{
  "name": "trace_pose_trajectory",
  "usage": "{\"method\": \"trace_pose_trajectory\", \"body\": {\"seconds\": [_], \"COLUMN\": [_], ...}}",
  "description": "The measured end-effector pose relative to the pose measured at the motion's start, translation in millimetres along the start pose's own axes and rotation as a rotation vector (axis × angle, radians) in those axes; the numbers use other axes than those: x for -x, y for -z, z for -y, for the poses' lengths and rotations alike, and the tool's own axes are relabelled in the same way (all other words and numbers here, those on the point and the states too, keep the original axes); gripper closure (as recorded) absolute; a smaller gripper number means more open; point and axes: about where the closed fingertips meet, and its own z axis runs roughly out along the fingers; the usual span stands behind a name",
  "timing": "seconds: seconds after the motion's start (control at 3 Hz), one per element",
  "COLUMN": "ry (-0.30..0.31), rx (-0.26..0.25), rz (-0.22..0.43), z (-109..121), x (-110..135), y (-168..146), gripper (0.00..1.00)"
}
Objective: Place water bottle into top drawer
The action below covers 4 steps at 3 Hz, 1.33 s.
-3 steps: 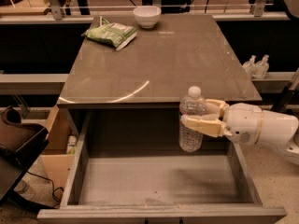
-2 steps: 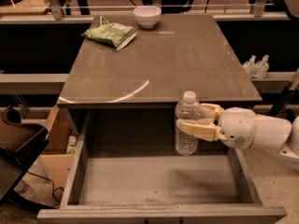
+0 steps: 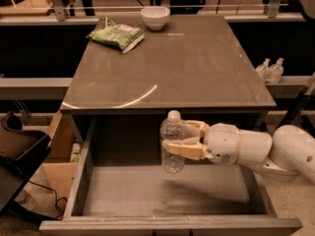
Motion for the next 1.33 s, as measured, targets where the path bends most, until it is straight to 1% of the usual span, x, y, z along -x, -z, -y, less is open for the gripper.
{"method": "trace_pose_trajectory", "body": {"seconds": [0.33,0.67,1.0,1.33], "ry": [0.008,0.016,0.031,0.048], "rx": [0.074,0.132,0.172,0.198], "rz": [0.025,0.02,-0.003,-0.018], "z": [-3,-8,-17,-26], "x": [-18,-32,-40,-46], "y": [-32,-60,-81,-98], "gripper": [1.0,1.0,1.0,1.0]}}
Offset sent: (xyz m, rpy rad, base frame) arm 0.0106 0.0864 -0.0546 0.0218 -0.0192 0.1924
